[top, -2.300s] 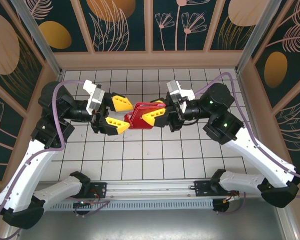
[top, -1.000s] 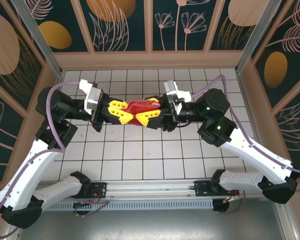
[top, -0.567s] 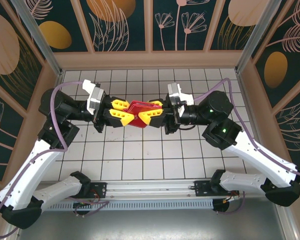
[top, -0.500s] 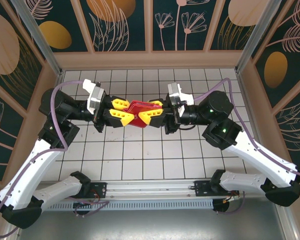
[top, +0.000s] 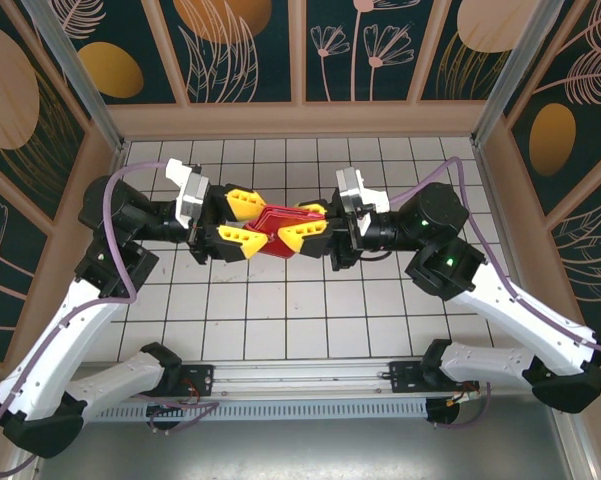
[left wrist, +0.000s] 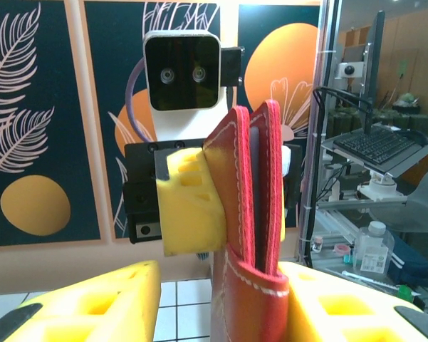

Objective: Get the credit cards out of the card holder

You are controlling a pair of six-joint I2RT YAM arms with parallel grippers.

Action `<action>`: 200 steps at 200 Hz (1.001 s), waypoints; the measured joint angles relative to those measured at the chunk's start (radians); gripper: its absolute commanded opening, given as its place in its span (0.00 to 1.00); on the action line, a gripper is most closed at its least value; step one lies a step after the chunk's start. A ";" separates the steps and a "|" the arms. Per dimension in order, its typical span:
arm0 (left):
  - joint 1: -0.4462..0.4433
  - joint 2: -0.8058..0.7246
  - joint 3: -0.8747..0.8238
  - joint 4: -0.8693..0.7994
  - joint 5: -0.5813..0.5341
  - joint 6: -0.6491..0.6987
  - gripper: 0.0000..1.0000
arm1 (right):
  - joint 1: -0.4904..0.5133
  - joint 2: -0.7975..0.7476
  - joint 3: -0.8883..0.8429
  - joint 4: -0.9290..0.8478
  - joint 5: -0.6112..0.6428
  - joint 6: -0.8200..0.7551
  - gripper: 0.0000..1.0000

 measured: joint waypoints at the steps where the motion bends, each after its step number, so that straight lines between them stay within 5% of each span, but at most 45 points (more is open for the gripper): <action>1: 0.000 -0.001 0.000 -0.001 0.000 0.001 0.46 | 0.000 0.000 0.000 0.000 0.000 0.000 0.00; 63: 0.001 -0.028 0.000 0.008 0.039 -0.002 0.51 | 0.008 -0.024 0.000 0.001 -0.012 0.000 0.00; 102: 0.001 -0.028 0.000 0.032 0.056 -0.021 0.41 | 0.008 -0.024 0.000 0.002 -0.017 0.003 0.00; 200: 0.001 0.012 0.001 0.038 0.076 -0.010 0.39 | 0.008 0.003 0.000 0.049 -0.038 0.047 0.00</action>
